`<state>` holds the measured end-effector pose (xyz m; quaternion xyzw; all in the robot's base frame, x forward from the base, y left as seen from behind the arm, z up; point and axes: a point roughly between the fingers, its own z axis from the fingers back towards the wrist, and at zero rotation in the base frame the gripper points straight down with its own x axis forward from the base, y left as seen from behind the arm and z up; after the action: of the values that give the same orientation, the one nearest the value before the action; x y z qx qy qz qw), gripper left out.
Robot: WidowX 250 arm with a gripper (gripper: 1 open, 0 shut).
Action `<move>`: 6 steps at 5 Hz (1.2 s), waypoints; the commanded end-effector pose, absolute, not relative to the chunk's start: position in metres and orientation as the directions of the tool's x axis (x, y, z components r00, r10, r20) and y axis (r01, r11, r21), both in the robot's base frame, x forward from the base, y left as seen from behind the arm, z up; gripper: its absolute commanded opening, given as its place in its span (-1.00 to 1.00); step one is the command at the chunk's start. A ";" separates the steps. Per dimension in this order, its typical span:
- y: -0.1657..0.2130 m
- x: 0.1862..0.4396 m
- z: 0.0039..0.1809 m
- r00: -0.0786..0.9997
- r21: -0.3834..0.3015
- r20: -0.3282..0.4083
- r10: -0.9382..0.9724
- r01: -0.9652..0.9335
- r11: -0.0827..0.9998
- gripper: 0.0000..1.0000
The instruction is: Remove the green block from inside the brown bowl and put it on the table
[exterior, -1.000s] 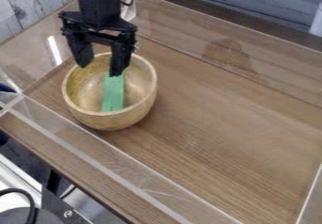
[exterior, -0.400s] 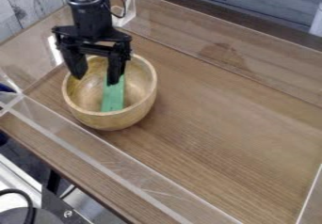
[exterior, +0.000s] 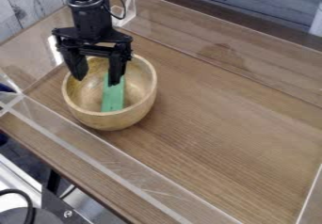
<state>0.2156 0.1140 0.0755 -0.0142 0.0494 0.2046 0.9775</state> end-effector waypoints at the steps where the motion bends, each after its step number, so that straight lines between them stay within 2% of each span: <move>1: 0.114 0.221 0.082 0.914 -0.007 -0.073 0.399 -0.400 0.916 1.00; 6: 0.100 0.222 0.098 0.916 -0.032 -0.067 0.396 -0.399 0.916 1.00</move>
<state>0.2137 0.0981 0.0815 -0.0304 0.0634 0.2056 0.9761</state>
